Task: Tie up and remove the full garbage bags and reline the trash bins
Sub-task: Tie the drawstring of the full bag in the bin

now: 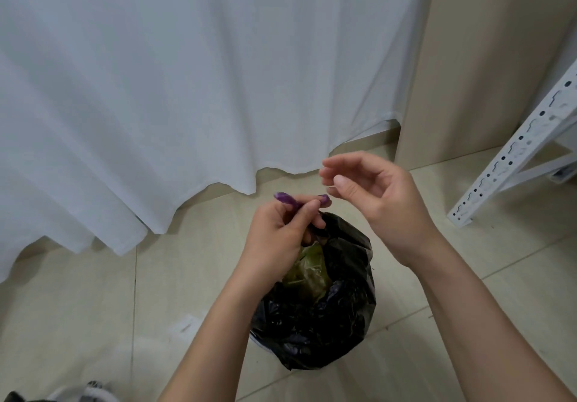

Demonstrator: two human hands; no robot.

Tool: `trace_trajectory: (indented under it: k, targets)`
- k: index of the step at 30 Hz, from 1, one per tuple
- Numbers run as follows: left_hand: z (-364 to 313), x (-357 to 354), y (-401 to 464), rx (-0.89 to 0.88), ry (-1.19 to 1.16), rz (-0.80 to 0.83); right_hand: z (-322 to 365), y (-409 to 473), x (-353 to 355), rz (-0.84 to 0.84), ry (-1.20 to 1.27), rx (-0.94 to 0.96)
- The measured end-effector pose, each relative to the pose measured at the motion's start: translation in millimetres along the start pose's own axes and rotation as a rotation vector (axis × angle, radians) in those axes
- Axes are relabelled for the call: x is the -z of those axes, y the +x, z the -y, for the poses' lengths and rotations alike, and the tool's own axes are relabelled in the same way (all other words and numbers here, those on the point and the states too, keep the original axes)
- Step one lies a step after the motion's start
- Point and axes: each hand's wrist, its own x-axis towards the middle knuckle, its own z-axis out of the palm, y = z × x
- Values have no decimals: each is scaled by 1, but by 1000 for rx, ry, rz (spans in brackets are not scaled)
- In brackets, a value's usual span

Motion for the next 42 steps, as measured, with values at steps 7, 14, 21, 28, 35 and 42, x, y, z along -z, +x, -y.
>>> trace_trajectory:
  k: [7, 14, 21, 28, 35, 42]
  targets:
    - [-3, 5, 0, 34, 85, 10, -22, -1, -4, 96, -114, -217]
    - [1, 7, 0, 4, 123, 50, -25, -1, -8, -55, -151, -208]
    - [7, 15, 0, -26, 188, 47, -23, 4, 10, -190, -109, -213]
    - [6, 29, 3, 250, -80, 128, -7, 3, 18, 83, -9, -108]
    - [-1, 45, 3, 284, -188, 135, -10, -7, 18, 593, -141, -278]
    - [-6, 47, 1, 170, 126, 143, -25, 1, -4, 247, -268, -180]
